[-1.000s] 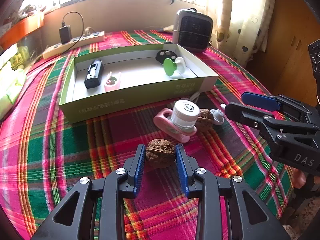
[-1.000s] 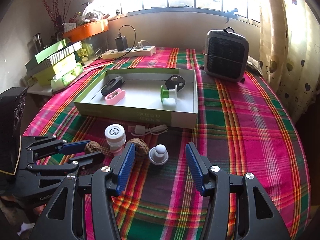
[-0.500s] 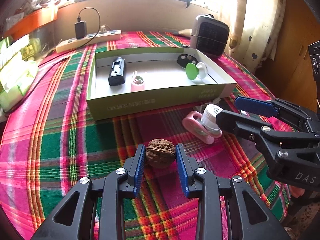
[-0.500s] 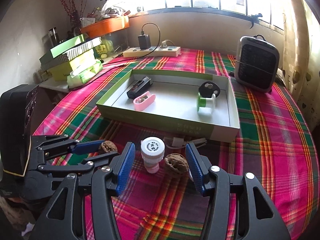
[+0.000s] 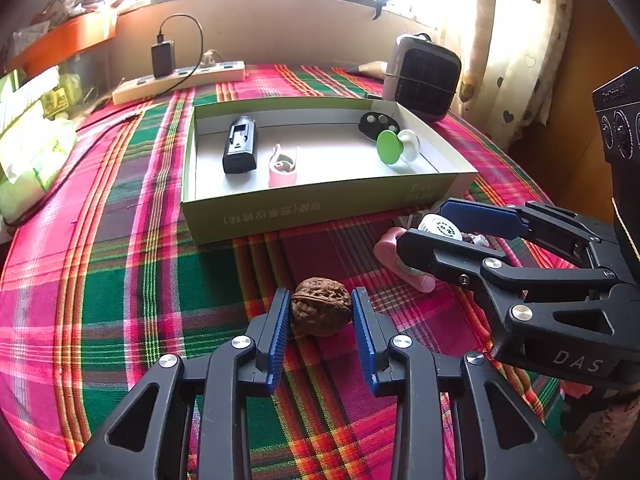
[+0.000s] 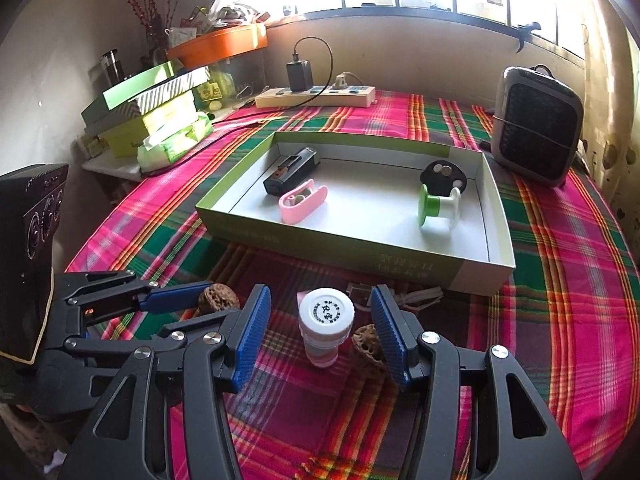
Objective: Organize objects
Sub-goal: 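Close left tool on the walnut while right tool closes on the white labelled jar, then lift the walnut with left tool while right tool lifts the white jar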
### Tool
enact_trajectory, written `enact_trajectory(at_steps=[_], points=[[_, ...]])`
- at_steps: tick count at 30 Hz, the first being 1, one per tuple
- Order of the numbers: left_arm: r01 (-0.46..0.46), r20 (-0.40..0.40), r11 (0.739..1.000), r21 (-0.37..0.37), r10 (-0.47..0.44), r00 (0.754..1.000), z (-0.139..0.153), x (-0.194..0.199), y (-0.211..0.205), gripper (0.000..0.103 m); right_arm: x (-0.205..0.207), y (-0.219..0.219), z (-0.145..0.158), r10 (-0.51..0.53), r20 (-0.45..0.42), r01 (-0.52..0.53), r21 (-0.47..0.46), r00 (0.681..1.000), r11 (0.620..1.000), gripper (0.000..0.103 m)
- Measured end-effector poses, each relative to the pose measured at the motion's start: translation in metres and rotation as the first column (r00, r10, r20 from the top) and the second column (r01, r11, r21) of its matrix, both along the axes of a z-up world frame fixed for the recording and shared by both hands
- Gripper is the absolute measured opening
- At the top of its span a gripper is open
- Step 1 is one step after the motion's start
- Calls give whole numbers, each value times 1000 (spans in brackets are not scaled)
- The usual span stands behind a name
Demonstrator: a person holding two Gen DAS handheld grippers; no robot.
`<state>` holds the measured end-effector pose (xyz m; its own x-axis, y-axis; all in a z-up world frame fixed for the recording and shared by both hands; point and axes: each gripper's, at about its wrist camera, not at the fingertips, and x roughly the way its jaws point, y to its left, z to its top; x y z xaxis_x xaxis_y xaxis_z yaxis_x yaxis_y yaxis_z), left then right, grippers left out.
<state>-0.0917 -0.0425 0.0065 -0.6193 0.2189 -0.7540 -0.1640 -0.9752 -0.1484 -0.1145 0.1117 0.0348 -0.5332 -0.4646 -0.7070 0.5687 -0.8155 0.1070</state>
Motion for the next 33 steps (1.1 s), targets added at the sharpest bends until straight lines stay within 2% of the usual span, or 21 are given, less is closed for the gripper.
enact_trajectory(at_steps=[2,12,24,33], points=[[1,-1,1000,0,-1,1000,0,0,0,29,0,-1,-1,1,0,-1,3,1000,1000,47],[-1,-1,1000,0,1,1000,0,0,1,29,2,-5,-5,4,-15,-4,37,1000,999,29],[0,1,1000,-5,0,1000,1,2,1,29,13,5,4,14,-39,-14,16,999,1000,29],[2,0,1000,-10,-2,1000,1,6,0,29,28,27,0,2,-21,-2,34,1000,999,29]])
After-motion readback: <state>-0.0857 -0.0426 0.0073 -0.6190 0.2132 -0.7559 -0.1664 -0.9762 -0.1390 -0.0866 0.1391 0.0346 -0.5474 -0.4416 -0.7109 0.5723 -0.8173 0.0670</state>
